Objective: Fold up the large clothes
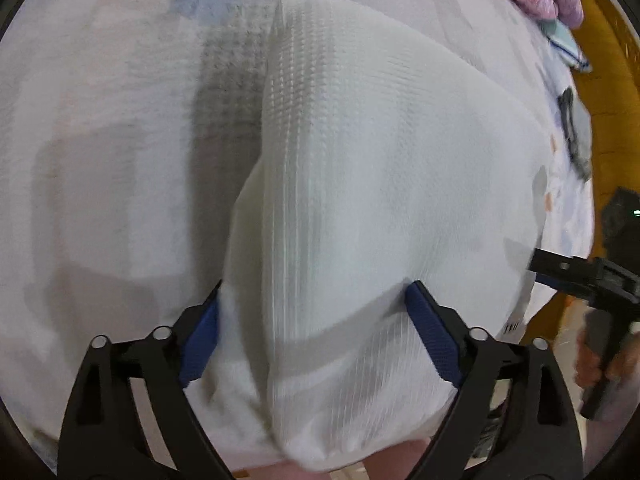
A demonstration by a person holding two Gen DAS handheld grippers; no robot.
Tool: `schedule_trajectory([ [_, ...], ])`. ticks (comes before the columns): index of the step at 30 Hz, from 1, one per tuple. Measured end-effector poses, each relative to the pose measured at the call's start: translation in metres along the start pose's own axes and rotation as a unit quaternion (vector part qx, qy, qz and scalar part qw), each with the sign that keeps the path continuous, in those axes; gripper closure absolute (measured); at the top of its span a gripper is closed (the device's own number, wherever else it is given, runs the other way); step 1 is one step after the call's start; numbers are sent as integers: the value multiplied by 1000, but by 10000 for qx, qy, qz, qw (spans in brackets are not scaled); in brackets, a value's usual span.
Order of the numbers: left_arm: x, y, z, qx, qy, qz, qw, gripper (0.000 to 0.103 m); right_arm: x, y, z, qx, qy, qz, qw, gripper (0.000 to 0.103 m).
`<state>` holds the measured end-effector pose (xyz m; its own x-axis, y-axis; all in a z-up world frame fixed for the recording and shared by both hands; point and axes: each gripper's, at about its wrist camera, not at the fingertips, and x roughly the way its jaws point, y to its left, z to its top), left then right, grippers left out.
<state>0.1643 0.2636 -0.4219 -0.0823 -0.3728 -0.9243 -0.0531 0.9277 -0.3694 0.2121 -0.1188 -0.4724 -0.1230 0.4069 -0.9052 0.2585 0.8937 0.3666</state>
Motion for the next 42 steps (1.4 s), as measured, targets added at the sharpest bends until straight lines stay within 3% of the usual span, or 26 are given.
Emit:
schedule_trajectory([
  [4,13,29,8,-725,-60,-997,9924,9,25,-9,19,-479,81,643,9967,7],
  [7,13,33,2,-548,201,-1631,9849,9,29,-20,16,-537,98,1025,9932,6],
  [10,22,35,-9,-708,560,-2698,9587,9,39,-24,1,-455,712,1923,9777,6],
  [11,27,36,-14,-846,605,-2938,9502,9,36,-20,-9,-781,503,1710,9809,6],
  [12,31,39,-18,-978,556,-2967,9483,9,36,-15,-15,-1076,360,1541,9815,6],
  [14,36,44,-20,-1240,457,-2750,9523,11,43,-13,-18,-1106,208,1415,9835,5],
  [15,39,43,-20,-1338,397,-2473,9588,20,45,-13,-16,-1007,208,1393,9849,6],
  [17,36,34,-19,-1309,335,-1878,9729,28,42,-11,-19,-720,205,1191,9901,11],
  [21,9,15,-30,-1164,79,-1145,9865,61,18,-8,-38,-907,-120,960,9912,61],
  [23,-8,1,-34,-1003,12,-982,9901,65,2,-8,-39,-843,-158,902,9922,69],
  [31,-62,-32,-52,-665,-94,-840,9942,70,-62,2,-83,-820,-591,786,9918,71],
  [32,-78,-38,-56,-585,-176,-860,9944,70,-68,22,-66,-827,-663,767,9914,71],
  [33,-91,-43,-61,-511,-229,-869,9946,70,-80,22,-71,-826,-753,760,9908,71],
  [38,-154,-60,-78,85,-534,-835,9950,70,-138,51,-97,-686,-1350,723,9858,71],
  [42,-185,-87,-89,617,-701,-789,9925,70,-161,70,-124,-301,-1920,639,9788,70],
])
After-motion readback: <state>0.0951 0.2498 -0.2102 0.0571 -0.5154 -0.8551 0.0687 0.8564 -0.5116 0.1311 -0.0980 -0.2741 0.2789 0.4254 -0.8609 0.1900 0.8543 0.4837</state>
